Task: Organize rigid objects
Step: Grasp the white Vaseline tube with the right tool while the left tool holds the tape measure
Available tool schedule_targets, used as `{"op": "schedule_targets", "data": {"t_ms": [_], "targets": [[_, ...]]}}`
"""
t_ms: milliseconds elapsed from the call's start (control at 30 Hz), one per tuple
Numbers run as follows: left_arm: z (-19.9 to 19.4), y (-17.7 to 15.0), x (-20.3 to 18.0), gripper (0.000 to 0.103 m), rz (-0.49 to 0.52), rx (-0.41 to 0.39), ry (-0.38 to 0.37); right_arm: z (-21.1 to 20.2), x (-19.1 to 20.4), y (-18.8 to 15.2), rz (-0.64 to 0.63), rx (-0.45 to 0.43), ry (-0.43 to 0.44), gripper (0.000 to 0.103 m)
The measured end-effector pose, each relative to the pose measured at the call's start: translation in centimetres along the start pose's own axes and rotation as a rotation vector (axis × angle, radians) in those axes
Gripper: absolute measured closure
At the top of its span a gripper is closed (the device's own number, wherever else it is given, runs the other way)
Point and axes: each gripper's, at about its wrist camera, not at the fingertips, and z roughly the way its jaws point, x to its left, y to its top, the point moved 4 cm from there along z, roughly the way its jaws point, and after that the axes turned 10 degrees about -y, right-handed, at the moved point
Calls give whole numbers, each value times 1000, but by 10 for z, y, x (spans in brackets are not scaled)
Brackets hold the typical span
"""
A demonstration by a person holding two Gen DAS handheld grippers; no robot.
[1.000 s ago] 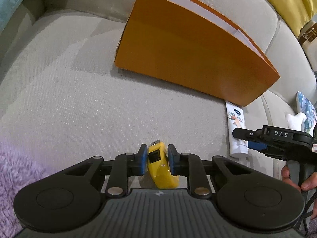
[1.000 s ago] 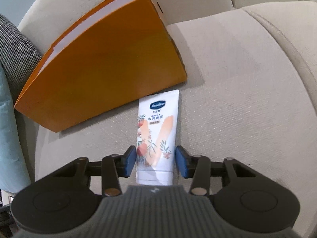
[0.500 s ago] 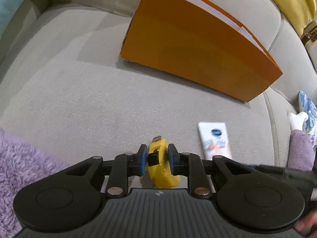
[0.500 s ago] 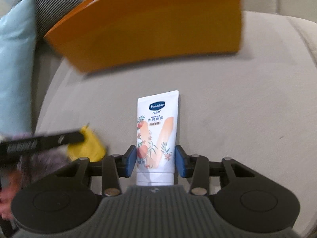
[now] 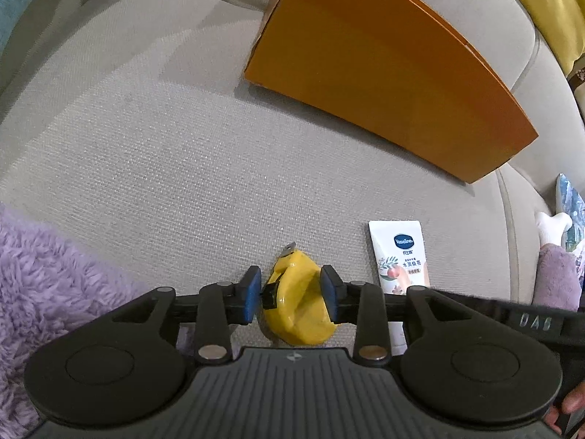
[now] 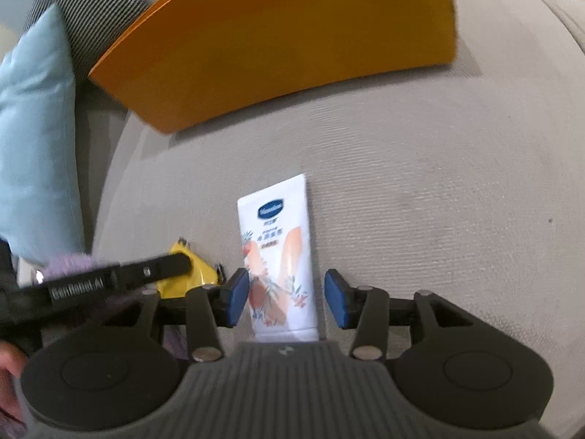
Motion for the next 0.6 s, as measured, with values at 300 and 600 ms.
{"op": "schedule_targets", "data": {"t_ms": [300, 600], "targets": [[13, -6, -15, 56, 70, 41, 26, 6, 6, -2, -44, -12, -12, 55], [19, -14, -23, 56, 118, 77, 31, -6, 17, -8, -109, -59, -24, 74]]}}
